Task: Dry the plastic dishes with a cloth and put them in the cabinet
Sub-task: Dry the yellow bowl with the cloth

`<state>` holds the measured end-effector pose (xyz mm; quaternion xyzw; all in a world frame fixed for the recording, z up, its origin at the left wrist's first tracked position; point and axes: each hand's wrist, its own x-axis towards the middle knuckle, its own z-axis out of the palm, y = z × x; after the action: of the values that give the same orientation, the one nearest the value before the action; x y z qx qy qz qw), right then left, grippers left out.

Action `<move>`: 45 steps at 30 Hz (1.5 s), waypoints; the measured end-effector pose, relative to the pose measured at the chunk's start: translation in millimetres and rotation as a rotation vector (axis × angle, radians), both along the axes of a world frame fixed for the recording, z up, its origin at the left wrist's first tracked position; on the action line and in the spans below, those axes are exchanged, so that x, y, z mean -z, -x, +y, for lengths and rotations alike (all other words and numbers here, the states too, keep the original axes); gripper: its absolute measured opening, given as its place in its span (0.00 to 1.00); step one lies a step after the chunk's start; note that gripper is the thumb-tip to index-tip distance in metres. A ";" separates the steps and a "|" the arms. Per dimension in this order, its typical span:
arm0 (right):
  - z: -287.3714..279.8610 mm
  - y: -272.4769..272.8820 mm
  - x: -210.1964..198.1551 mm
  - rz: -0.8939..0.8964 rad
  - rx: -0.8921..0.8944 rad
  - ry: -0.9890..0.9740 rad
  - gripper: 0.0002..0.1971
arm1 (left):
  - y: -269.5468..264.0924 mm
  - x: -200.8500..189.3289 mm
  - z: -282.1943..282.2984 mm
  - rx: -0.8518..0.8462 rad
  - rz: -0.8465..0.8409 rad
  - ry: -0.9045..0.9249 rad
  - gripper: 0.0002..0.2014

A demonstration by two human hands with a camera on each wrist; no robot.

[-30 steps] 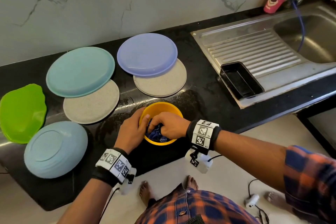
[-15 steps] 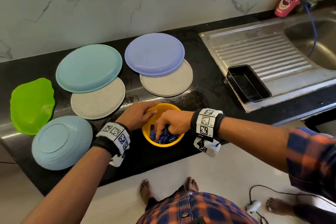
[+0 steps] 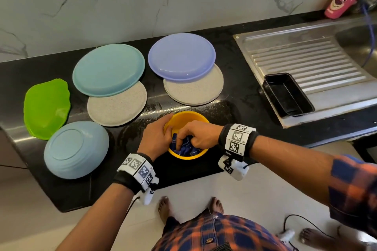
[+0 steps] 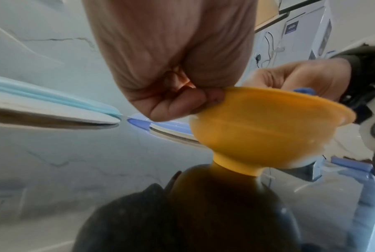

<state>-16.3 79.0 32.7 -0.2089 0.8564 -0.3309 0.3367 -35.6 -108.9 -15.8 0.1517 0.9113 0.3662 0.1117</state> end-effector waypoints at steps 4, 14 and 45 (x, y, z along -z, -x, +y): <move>0.2 10.7 -17.0 -0.008 -0.250 -0.183 0.21 | 12.6 -6.6 5.1 0.109 0.000 0.114 0.27; -4.1 24.3 -52.3 0.553 -0.606 -0.644 0.04 | 11.1 -11.7 9.7 0.098 -0.023 0.168 0.27; 17.9 -12.3 -31.7 0.274 0.327 -0.324 0.10 | 4.4 -16.3 11.1 0.120 -0.085 0.011 0.25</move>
<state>-4.0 96.9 64.4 -0.0541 0.9582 -0.2079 0.1889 -40.0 -97.8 0.6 0.1898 0.8969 0.3601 0.1729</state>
